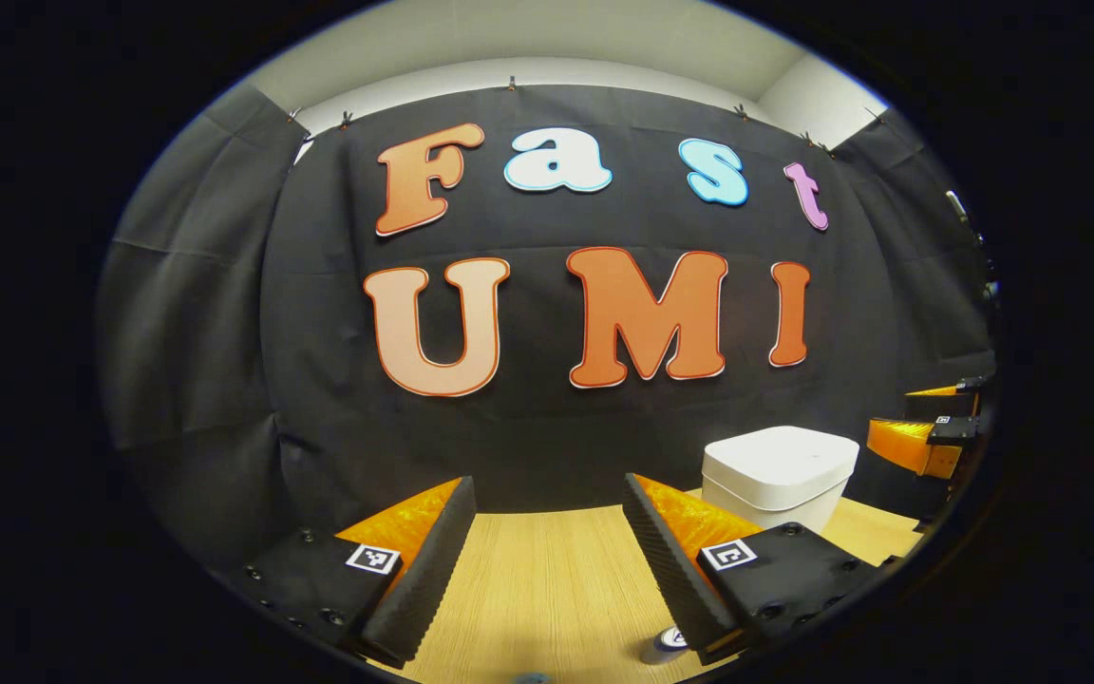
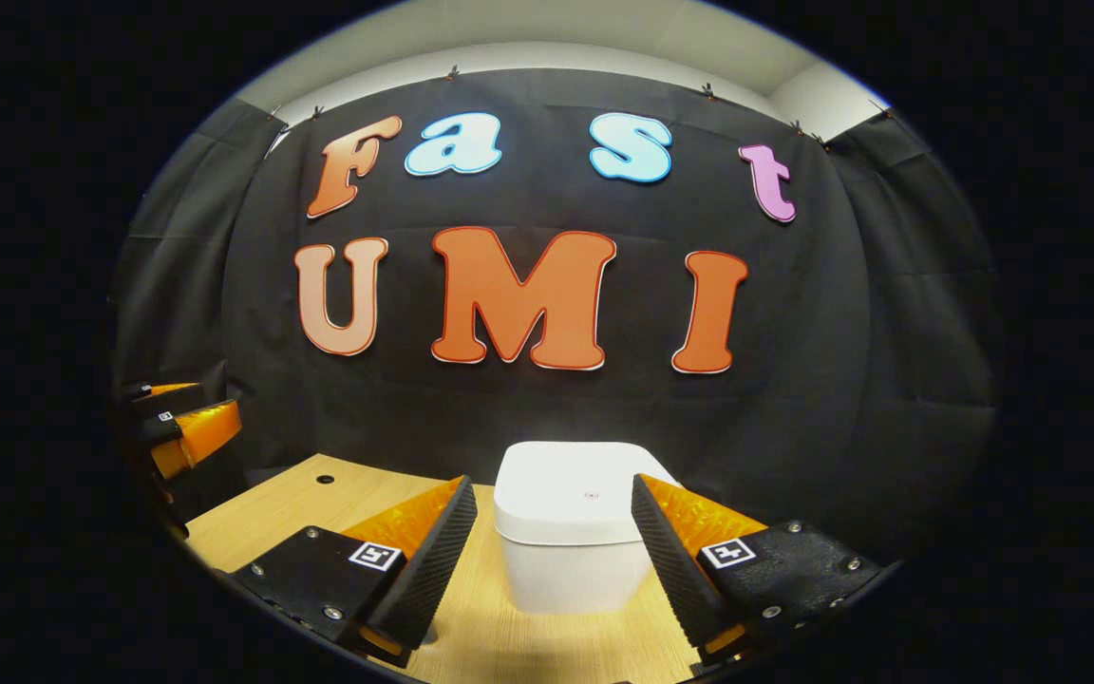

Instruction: Press the lid of the desktop garbage bin to open it, pick up the crumpled paper on the desktop and throw it into the bin, then pick up the pop can on the desktop and drop it into the bin, and finally close the garbage bin lid.

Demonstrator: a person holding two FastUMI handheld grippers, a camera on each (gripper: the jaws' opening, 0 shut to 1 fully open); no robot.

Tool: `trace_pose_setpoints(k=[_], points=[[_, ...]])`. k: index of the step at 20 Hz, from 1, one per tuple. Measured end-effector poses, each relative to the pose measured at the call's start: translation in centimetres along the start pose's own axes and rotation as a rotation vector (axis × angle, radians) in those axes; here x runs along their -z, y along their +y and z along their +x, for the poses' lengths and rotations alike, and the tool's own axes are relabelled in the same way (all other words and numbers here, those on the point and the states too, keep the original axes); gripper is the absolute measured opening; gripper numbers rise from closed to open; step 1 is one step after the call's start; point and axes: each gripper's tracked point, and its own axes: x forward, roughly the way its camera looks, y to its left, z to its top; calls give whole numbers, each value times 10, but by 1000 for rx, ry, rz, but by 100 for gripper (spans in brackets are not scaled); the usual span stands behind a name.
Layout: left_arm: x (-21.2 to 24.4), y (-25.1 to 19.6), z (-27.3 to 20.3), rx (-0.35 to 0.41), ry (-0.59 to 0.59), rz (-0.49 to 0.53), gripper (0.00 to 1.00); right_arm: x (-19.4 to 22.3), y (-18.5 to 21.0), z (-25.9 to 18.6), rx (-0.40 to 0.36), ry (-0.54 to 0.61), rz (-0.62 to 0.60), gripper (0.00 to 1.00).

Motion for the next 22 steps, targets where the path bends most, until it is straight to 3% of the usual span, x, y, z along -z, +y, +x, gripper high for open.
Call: trace_pose_setpoints(k=[17, 22], points=[[-10, -1, 39, -2, -3, 11, 99, -6, -11, 43, 2, 12, -2, 99], [-37, 12, 58, -20, -47, 0, 100, -27, -12, 60, 13, 3, 54, 99]])
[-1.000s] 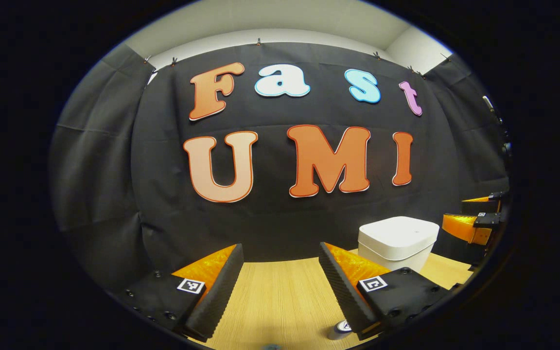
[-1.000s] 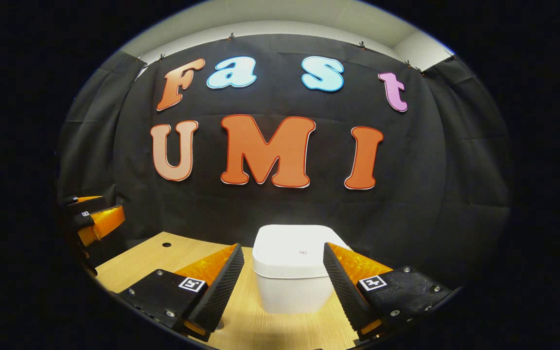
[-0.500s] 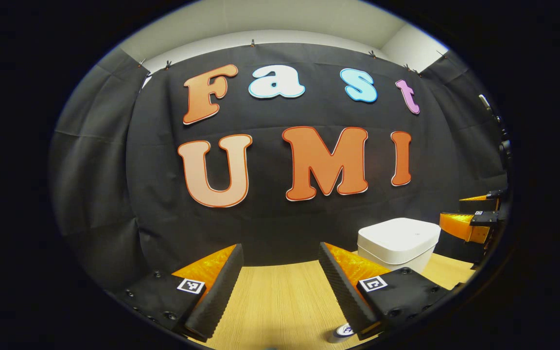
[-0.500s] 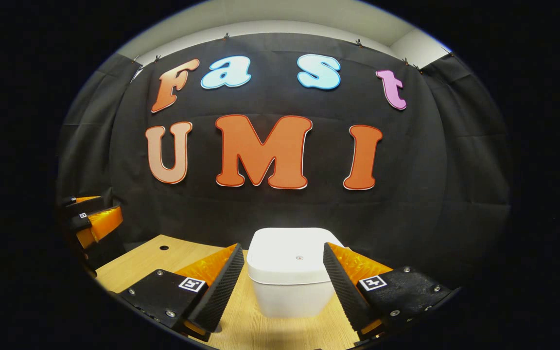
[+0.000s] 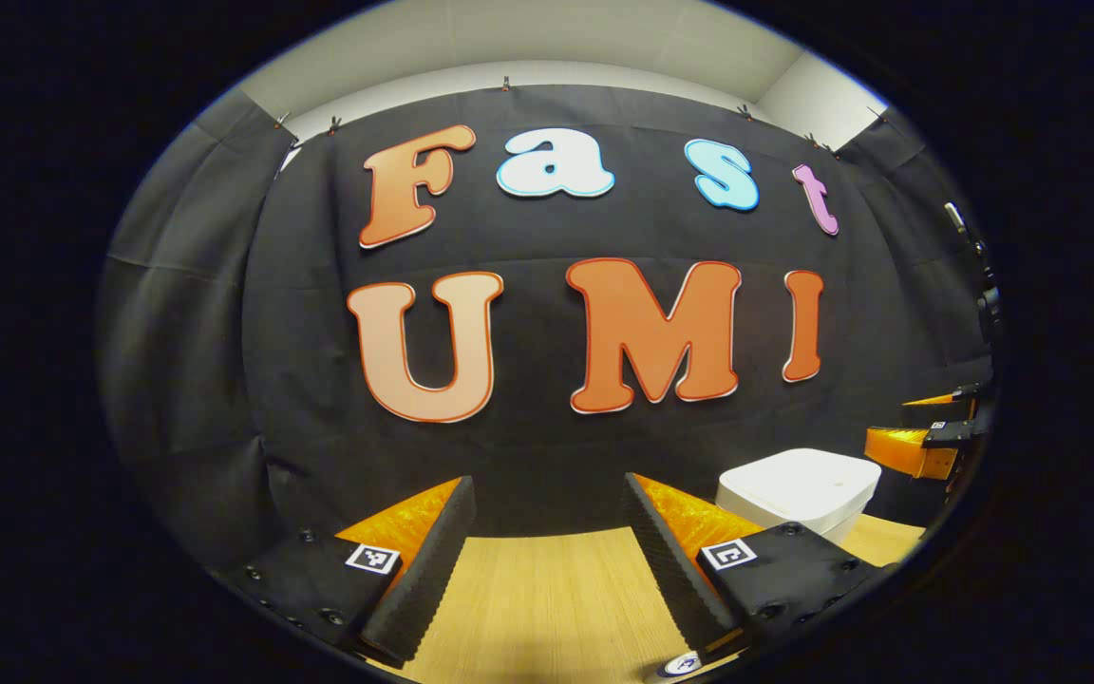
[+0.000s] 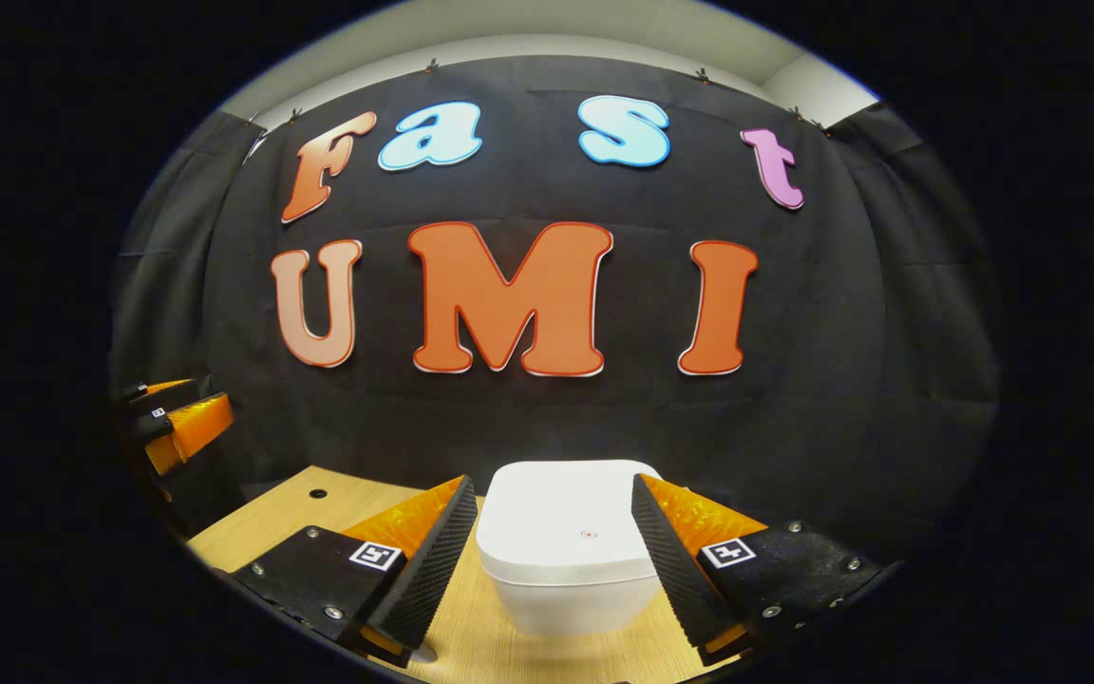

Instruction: Press the lid of the desktop garbage bin to open it, pick up the crumpled paper on the desktop and throw it into the bin, then pick up the pop can on the desktop and drop it into the bin, and finally close the garbage bin lid.

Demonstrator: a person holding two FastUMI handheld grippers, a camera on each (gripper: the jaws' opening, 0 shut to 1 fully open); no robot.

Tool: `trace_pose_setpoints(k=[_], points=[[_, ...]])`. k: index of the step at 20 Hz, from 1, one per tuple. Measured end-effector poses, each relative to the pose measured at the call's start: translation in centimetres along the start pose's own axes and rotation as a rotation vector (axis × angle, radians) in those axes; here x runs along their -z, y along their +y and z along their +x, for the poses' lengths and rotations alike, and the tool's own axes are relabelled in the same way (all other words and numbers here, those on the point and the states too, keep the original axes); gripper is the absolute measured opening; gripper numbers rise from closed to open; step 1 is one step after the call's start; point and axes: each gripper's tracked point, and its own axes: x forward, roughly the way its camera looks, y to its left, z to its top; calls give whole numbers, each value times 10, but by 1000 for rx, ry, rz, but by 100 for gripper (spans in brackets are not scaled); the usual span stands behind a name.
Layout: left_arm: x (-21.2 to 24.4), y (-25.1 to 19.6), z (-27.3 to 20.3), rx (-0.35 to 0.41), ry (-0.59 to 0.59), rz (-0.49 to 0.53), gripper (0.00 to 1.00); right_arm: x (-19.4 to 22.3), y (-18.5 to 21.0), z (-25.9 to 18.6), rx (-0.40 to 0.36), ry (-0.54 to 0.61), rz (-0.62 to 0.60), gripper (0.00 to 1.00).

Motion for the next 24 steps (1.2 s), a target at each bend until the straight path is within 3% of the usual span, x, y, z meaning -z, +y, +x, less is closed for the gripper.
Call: trace_pose_setpoints(k=[6, 14, 16, 20, 24], points=[[-3, -9, -1, 59, 24, -38, 99, -3, -9, 3, 29, 26, -21, 99], [-1, -9, -6, 147, 49, -37, 99, -31, -32, -4, 132, 31, -47, 95], [-3, -8, -12, 165, 39, -24, 99, -34, -42, -7, 173, 34, -61, 88], [2, -11, -19, 174, 48, 0, 99, -30, -46, -4, 163, 65, -41, 75], [1, -12, -23, 122, 41, 20, 99, -23, -52, 16, 112, 110, -45, 48]])
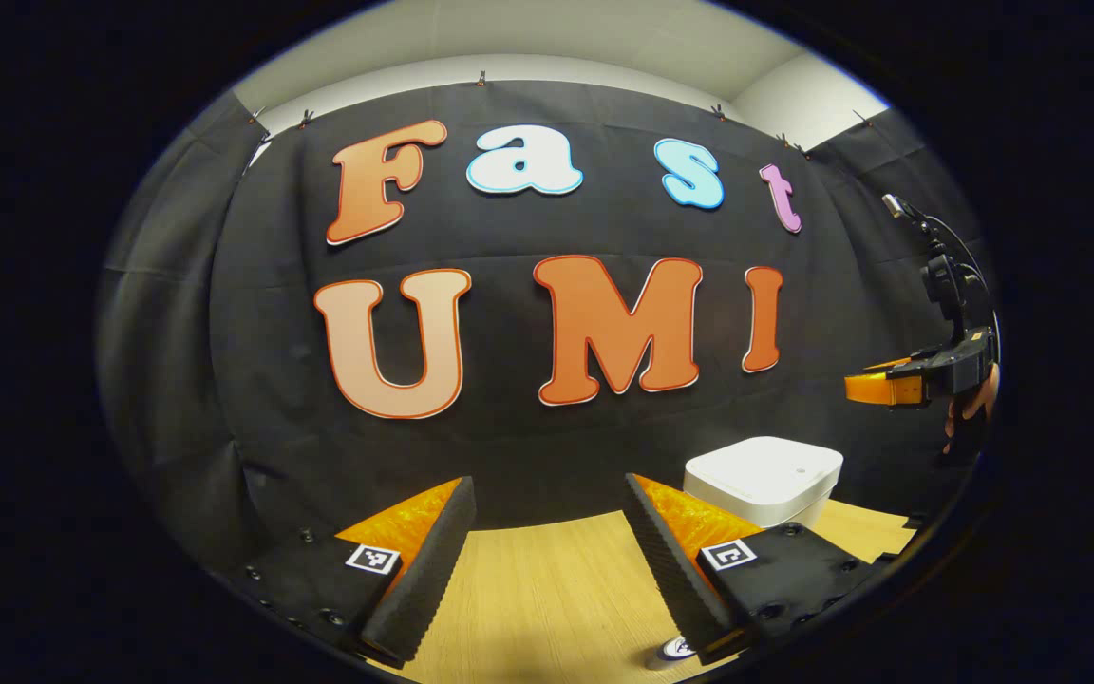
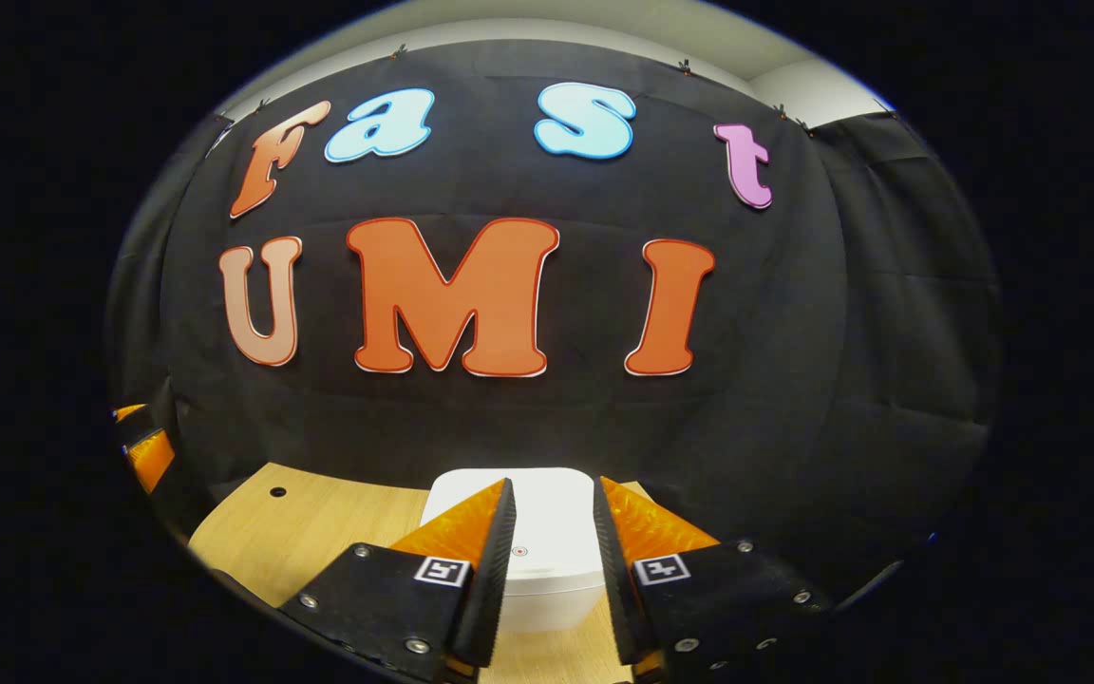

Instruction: Press the lid of the desktop garbage bin to open it, pick up the crumpled paper on the desktop and throw it into the bin, then pick up the pop can on the desktop and drop it into the bin, and finally close the garbage bin lid.

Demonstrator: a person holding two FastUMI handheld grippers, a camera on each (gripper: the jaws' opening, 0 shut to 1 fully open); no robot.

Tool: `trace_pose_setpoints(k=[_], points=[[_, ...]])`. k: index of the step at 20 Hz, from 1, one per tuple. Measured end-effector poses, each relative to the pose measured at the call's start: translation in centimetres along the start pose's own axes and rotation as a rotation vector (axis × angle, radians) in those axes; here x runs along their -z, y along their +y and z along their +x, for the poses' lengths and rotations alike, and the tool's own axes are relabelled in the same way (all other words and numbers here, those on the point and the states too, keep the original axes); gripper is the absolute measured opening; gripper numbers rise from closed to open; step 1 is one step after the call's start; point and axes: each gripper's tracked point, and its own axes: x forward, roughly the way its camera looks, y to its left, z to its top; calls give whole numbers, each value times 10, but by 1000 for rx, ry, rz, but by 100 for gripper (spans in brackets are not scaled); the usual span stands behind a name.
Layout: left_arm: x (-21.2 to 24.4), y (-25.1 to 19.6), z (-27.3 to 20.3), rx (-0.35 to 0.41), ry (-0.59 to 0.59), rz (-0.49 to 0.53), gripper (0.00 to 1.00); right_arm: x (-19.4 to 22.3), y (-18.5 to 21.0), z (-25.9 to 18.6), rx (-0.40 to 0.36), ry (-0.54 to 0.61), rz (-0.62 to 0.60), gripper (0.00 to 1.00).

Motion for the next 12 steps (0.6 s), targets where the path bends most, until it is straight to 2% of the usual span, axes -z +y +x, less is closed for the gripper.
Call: trace_pose_setpoints(k=[2, 4, 10, 11, 12], points=[[2, -9, 0, -1, 8, 3, 100, 0, -1, 13, -22, 11, -14, 32], [10, -15, -1, -8, 34, 20, 100, 8, -1, 27, -54, 54, -8, 26], [32, -15, -1, -78, 101, 31, 97, 37, 12, 59, -141, 168, -26, 25], [35, -15, 0, -87, 112, 34, 100, 42, 11, 64, -147, 190, -21, 9], [39, -14, 0, -96, 123, 36, 100, 47, 12, 68, -157, 212, -9, 7]])
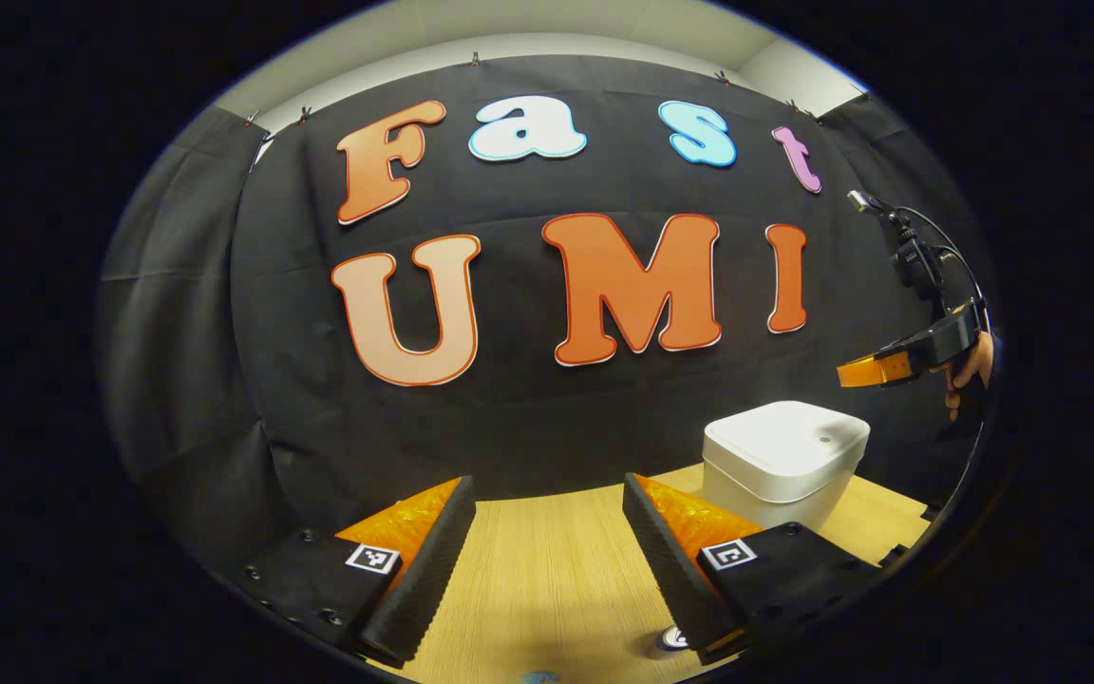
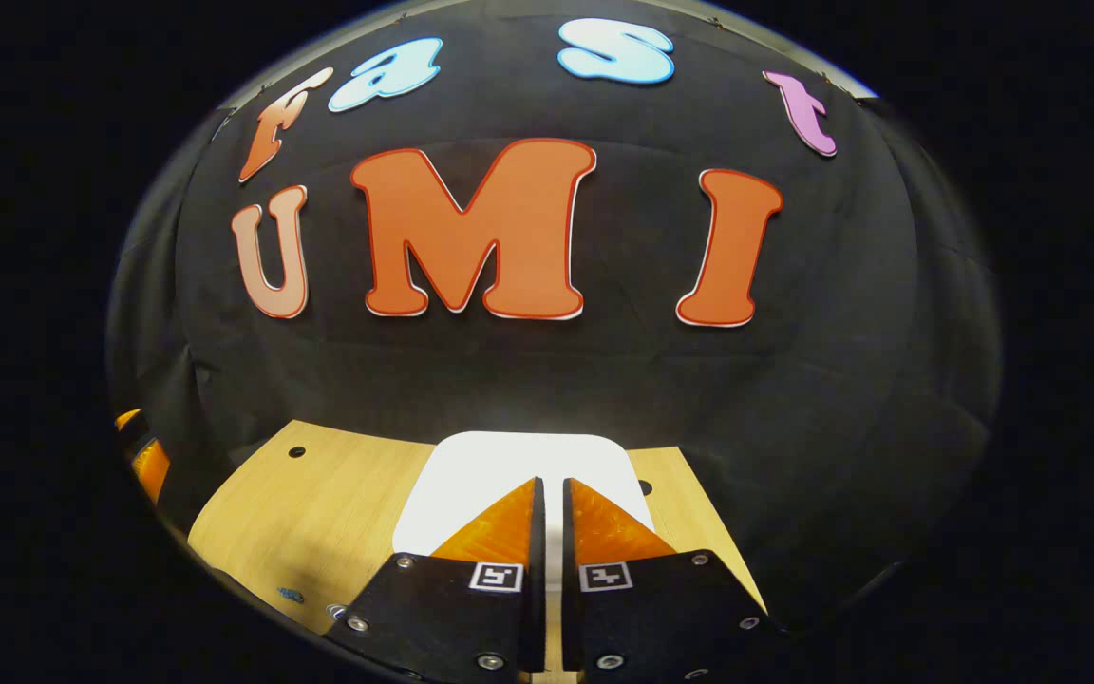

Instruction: Press the lid of the desktop garbage bin to open it, pick up the crumpled paper on the desktop and throw it into the bin, then pick up the pop can on the desktop and drop it into the bin, and finally close the garbage bin lid.

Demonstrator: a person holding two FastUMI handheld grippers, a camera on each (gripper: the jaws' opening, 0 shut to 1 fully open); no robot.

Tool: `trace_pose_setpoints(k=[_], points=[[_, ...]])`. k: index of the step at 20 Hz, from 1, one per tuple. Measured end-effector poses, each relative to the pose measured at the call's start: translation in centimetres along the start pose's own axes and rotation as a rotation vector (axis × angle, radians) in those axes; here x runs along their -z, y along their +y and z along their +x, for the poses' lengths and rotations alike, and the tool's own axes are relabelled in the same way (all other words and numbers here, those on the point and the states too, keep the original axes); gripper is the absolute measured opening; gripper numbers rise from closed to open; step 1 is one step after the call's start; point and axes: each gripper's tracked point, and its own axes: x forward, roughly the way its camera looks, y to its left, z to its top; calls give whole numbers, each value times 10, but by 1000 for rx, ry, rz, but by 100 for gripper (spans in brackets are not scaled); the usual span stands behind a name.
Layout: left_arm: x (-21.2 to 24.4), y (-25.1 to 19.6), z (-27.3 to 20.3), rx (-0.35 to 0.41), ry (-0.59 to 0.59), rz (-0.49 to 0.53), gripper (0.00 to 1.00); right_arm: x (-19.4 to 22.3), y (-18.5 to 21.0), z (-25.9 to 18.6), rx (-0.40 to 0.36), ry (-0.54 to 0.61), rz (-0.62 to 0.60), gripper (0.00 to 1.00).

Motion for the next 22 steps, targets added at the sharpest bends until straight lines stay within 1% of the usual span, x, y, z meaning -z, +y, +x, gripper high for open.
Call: trace_pose_setpoints(k=[3, 12, 15, 16, 19, 20, 21, 22], points=[[14, 1, 0, -25, 35, -1, 100, 11, 5, 15, -34, 52, 31, 2], [37, 9, 2, -89, 106, -34, 100, 42, 18, 33, -95, 157, 26, 1], [41, 7, 4, -95, 122, -39, 99, 56, 19, 35, -109, 186, 38, 1], [43, 6, 4, -95, 125, -37, 100, 53, 19, 39, -109, 171, 45, 1], [49, -1, 7, -88, 147, -41, 100, 58, 20, 40, -97, 178, 36, 1], [52, -3, 7, -85, 154, -42, 97, 58, 20, 40, -96, 182, 34, 1], [54, -6, 8, -82, 159, -43, 100, 59, 19, 39, -98, 192, 48, 1], [55, -8, 7, -78, 160, -44, 100, 58, 21, 40, -101, 196, 72, 1]])
